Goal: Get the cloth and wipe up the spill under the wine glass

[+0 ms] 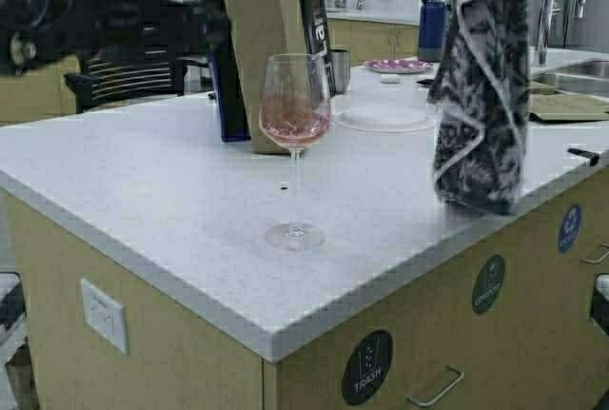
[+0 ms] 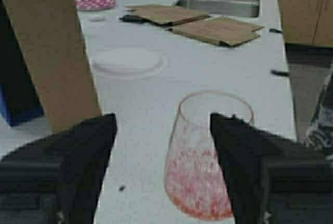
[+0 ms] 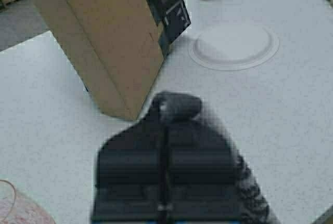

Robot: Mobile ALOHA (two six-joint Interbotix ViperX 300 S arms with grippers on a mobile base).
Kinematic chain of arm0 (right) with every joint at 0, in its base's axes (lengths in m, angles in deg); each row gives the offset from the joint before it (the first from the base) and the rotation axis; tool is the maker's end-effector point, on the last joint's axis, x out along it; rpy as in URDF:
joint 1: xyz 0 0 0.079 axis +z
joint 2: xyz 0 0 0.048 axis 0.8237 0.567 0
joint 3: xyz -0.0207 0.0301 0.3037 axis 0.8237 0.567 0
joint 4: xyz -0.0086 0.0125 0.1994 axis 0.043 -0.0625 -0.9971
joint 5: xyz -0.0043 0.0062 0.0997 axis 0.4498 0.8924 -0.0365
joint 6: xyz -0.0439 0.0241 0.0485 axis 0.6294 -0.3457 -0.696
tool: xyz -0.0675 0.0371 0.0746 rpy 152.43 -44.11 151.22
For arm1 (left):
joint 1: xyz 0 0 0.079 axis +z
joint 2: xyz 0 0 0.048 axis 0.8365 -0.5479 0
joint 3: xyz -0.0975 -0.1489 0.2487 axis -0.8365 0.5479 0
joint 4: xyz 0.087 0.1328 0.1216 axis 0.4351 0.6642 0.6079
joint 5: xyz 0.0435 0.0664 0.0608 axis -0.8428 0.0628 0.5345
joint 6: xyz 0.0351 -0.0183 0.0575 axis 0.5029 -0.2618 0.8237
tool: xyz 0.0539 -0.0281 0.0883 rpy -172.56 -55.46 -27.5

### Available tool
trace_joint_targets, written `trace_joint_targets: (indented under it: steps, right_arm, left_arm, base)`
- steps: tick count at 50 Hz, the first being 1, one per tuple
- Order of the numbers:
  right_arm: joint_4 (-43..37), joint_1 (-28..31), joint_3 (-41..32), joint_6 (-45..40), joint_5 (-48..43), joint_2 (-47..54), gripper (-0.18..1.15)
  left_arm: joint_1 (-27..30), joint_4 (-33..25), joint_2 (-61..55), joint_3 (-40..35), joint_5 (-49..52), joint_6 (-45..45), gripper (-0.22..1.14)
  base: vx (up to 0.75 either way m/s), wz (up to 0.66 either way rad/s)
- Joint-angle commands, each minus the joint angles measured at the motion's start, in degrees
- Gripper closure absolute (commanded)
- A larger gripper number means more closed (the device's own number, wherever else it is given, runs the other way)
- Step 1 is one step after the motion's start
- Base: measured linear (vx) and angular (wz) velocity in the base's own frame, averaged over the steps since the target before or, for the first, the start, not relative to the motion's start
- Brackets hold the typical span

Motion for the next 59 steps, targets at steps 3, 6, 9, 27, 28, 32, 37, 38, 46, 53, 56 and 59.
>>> trace_joint_targets:
  steps: [3, 6, 9, 27, 28, 32, 37, 38, 46, 53, 56, 59]
  right_arm:
    - [1.14, 0.09, -4.57, 0.00, 3.78, -2.99, 0.91]
    - [1.32, 0.09, -5.27, 0.00, 4.39, -3.52, 0.91]
    - [1.49, 0.09, -5.80, 0.09, 4.83, -4.13, 0.91]
    - [1.58, 0.18, -10.37, 0.09, 9.40, -5.71, 0.91]
    - [1.58, 0.18, -10.46, 0.09, 9.67, -5.71, 0.91]
    - [1.58, 0.62, -10.72, 0.00, 10.11, -5.71, 0.91]
    - [1.67, 0.70, -10.55, 0.09, 10.11, -5.71, 0.91]
    - [1.58, 0.70, -10.46, 0.00, 10.11, -5.71, 0.91]
    - [1.67, 0.70, -10.11, 0.00, 10.11, -5.71, 0.91]
    - [1.58, 0.70, -9.84, 0.00, 9.93, -5.71, 0.91]
    - [1.58, 0.70, -9.67, 0.00, 9.93, -5.71, 0.91]
    - [1.67, 0.70, -9.49, 0.00, 9.93, -5.71, 0.91]
  left_arm:
    - [-0.18, -0.53, 10.28, -5.80, 13.80, 0.09, 0.01]
    - [-0.18, -0.53, 13.80, -8.00, 19.60, 0.09, 0.01]
    - [-0.18, -0.53, 16.52, -9.76, 24.43, 0.18, 0.01]
    - [0.44, -0.53, 25.14, -18.72, 39.29, 0.44, 0.01]
    - [0.53, -0.53, 25.31, -18.98, 40.17, 0.44, 0.01]
    - [1.14, -0.53, 25.75, -19.42, 42.01, 0.62, 0.01]
    - [1.76, -0.44, 25.93, -18.90, 42.10, 0.53, 0.01]
    - [1.76, -0.44, 26.02, -18.81, 42.19, 0.53, 0.01]
    - [1.85, -0.44, 26.10, -18.54, 42.10, 0.62, 0.01]
    - [1.85, -0.44, 26.10, -18.37, 42.19, 0.62, 0.01]
    - [1.85, -0.44, 26.10, -18.11, 42.10, 0.53, 0.01]
    - [1.85, -0.35, 26.10, -17.75, 42.19, 0.44, 0.01]
  base:
    - [0.00, 0.00]
    - [0.00, 0.00]
    - [0.00, 0.00]
    - [0.00, 0.00]
    - [0.00, 0.00]
    - [0.00, 0.00]
    - [0.00, 0.00]
    - [0.00, 0.00]
    - [0.00, 0.00]
    - [0.00, 0.00]
    - [0.00, 0.00]
    - [0.00, 0.00]
